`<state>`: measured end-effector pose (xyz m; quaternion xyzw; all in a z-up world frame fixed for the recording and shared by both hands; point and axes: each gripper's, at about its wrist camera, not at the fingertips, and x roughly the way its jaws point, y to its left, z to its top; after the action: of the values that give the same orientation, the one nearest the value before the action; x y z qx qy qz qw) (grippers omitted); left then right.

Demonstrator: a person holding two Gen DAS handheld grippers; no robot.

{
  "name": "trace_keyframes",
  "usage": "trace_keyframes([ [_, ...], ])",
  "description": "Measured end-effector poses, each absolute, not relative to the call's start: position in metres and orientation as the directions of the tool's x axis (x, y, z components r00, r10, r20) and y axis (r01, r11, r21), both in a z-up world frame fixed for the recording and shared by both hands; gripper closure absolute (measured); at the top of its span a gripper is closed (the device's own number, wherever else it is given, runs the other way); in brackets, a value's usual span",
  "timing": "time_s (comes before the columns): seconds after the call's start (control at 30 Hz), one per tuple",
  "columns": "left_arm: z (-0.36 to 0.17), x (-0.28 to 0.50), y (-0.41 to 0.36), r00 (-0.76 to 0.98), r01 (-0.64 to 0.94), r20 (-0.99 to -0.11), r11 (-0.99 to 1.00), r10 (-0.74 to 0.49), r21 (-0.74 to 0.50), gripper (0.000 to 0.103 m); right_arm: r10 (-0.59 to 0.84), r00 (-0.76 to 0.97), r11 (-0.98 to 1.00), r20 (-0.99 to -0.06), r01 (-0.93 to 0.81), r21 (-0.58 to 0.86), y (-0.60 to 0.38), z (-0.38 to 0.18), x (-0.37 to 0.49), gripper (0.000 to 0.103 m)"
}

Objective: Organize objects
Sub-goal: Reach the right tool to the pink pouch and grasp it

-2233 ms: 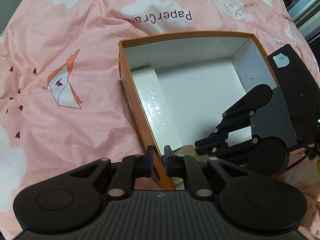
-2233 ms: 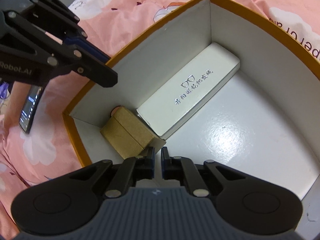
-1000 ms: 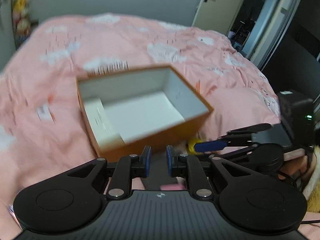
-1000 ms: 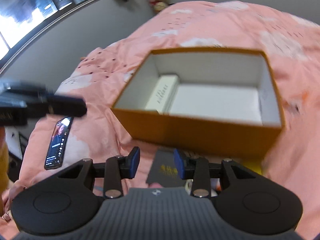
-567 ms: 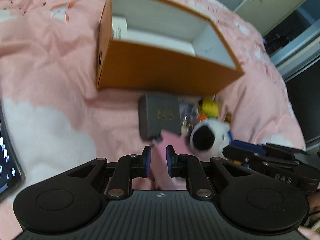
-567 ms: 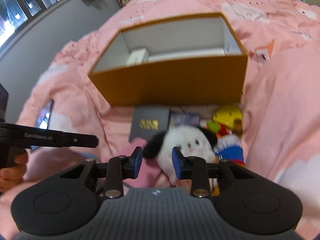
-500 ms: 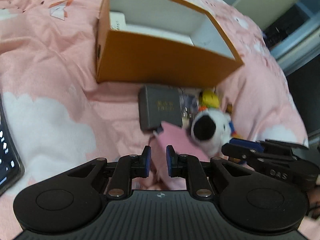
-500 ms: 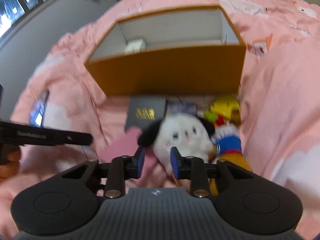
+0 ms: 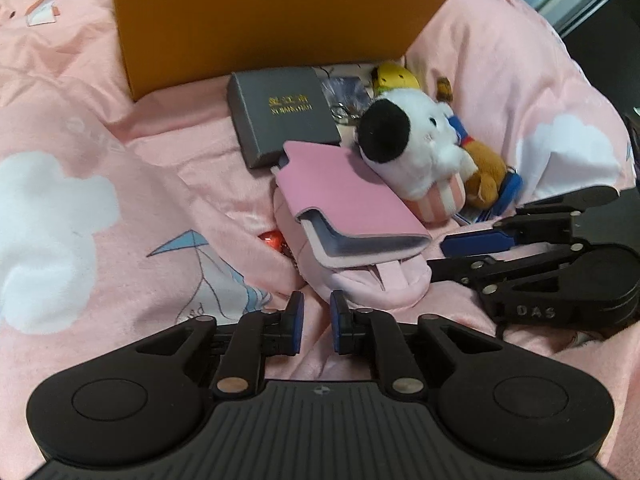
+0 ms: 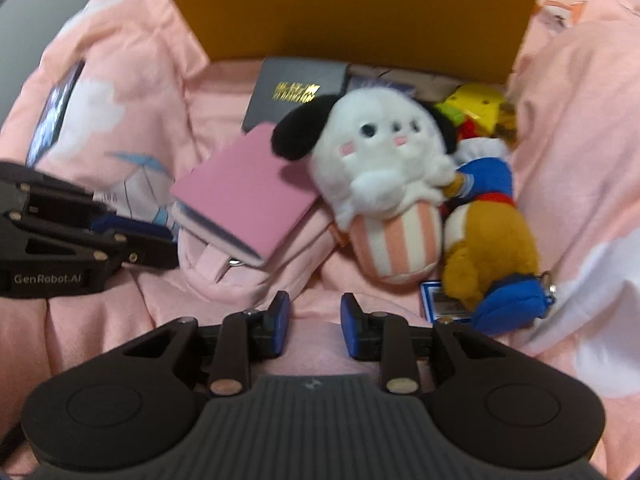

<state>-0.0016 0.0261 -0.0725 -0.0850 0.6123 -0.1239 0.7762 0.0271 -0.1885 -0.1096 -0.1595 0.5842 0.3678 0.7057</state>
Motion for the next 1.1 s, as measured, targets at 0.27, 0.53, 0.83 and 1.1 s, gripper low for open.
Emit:
trace_keyframes([
  [0.27,-0.057,-0.003,0.033,0.319,0.069,-0.893,0.948,-0.316,-0.311,0.097,0.457,0.049,0.642,-0.888,-0.709,0.291,-0.19,-0.097,0.027,0.098],
  [0.53,-0.036,0.019,0.048,0.491,0.01,-0.829,0.953,-0.269,-0.303,0.098,0.553,0.184,0.653,-0.812,-0.701,0.287,-0.181,-0.074,0.042,0.1],
  [0.83,-0.046,0.057,0.071,0.566,-0.106,-0.79,0.928,-0.238,-0.356,0.096,0.577,0.306,0.699,-0.757,-0.664,0.264,-0.155,-0.072,0.075,0.1],
  [1.1,-0.048,0.051,0.084,0.593,-0.116,-0.758,0.902,-0.272,-0.415,0.08,0.568,0.337,0.719,-0.751,-0.648,0.252,-0.154,-0.08,0.086,0.097],
])
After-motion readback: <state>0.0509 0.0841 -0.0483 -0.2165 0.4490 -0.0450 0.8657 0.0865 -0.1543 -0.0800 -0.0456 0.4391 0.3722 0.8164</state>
